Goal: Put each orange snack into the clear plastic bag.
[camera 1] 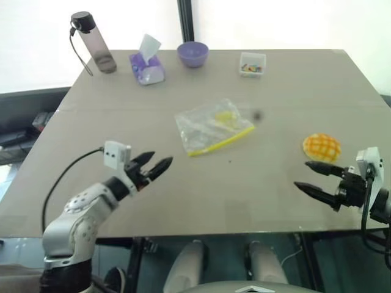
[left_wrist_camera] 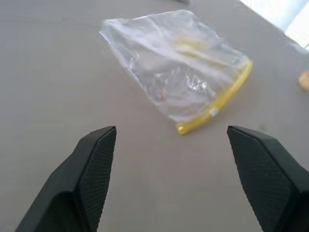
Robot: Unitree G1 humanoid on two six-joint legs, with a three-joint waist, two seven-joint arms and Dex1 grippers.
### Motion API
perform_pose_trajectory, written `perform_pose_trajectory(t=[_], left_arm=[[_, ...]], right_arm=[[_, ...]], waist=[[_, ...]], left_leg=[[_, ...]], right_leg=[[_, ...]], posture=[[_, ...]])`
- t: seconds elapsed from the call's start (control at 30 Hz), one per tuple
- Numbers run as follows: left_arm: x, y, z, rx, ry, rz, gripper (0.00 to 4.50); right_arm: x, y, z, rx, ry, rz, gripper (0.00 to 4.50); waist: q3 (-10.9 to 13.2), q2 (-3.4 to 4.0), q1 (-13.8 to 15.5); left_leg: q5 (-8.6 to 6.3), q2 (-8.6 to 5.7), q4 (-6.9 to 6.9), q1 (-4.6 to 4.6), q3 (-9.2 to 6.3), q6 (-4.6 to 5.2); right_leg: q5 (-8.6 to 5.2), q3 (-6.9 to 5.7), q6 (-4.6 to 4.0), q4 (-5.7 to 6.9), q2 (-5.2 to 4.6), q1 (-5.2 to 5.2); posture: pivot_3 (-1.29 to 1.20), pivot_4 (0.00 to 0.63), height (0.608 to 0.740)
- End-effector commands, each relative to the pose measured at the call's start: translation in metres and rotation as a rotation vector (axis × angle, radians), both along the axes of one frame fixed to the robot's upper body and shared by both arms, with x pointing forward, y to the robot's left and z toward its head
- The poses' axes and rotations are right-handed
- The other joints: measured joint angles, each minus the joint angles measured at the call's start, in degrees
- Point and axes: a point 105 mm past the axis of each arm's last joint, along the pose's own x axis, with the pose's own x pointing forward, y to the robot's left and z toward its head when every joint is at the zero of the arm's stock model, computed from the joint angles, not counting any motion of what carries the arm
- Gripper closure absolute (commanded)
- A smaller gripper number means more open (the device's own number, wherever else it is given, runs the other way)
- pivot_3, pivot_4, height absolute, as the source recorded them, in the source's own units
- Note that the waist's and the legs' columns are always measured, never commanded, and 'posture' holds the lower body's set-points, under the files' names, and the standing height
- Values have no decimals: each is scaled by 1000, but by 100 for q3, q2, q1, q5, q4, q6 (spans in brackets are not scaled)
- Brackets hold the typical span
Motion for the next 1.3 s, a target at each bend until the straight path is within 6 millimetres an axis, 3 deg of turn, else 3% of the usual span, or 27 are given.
perform_pose_trajectory(t=[0.03, 0.07, 0.2, 0.47, 0.8, 0.9, 1.03, 1.1, 1.3], left_arm=[[10, -11, 11, -95, 22, -2, 615], [14, -17, 14, -139, 28, -16, 615], [43, -20, -11, -17, 138, 49, 615], [88, -41, -23, 24, 181, 103, 615], [115, -79, -27, -62, 231, 26, 615], [117, -85, -24, -92, 240, -1, 1896], [120, -85, -20, -118, 232, 12, 3927], [121, -84, -19, -124, 229, 20, 4382], [105, -95, -11, -242, 298, -50, 4382]], right_arm=[[1, 17, 25, -26, -111, 52, 919], [2, 21, 29, -25, -126, 61, 919], [6, 35, 40, -33, -176, 104, 919], [18, 47, 47, -27, -211, 127, 919], [23, 55, 45, -22, -225, 133, 919], [25, 57, 45, -19, -232, 131, 897], [30, 57, 41, -59, -259, 106, 897], [36, 55, 37, -99, -268, 73, 897], [75, 44, 9, -360, -350, -96, 897]], waist=[[1, -1, -17], [1, -1, -17], [2, -4, -7], [4, -11, 27], [1, -8, 118], [1, -8, 120], [2, -10, 122], [3, -10, 122], [4, -13, 96]], left_leg=[[0, -2, 0, 0, 0, 0], [0, -3, 0, 0, 0, 0], [0, -16, 0, -1, 0, -1], [1, -28, 0, -5, -8, -1], [2, -35, 1, -3, 1, -1], [2, -39, 1, -4, 0, -1], [2, -54, 1, -11, -10, -1], [2, -61, 1, -14, -16, -1], [3, -63, 0, -14, -26, -3]], right_leg=[[0, 1, 0, 1, 0, 0], [0, 1, 0, 1, 0, 0], [0, -2, -1, 1, 1, 0], [1, -2, -2, 1, -2, 0], [0, -11, -1, 2, -4, 5], [0, -12, 0, 2, -8, 6], [-1, -24, 2, 2, -21, 6], [-2, -29, 3, 2, -28, 5], [-2, -30, 5, 7, -29, 0]], posture=[[0, 150, 740], [0, 150, 740], [0, 150, 740], [0, 150, 740], [0, 150, 740], [0, 150, 740], [0, 150, 740], [0, 150, 740], [0, 150, 740]])
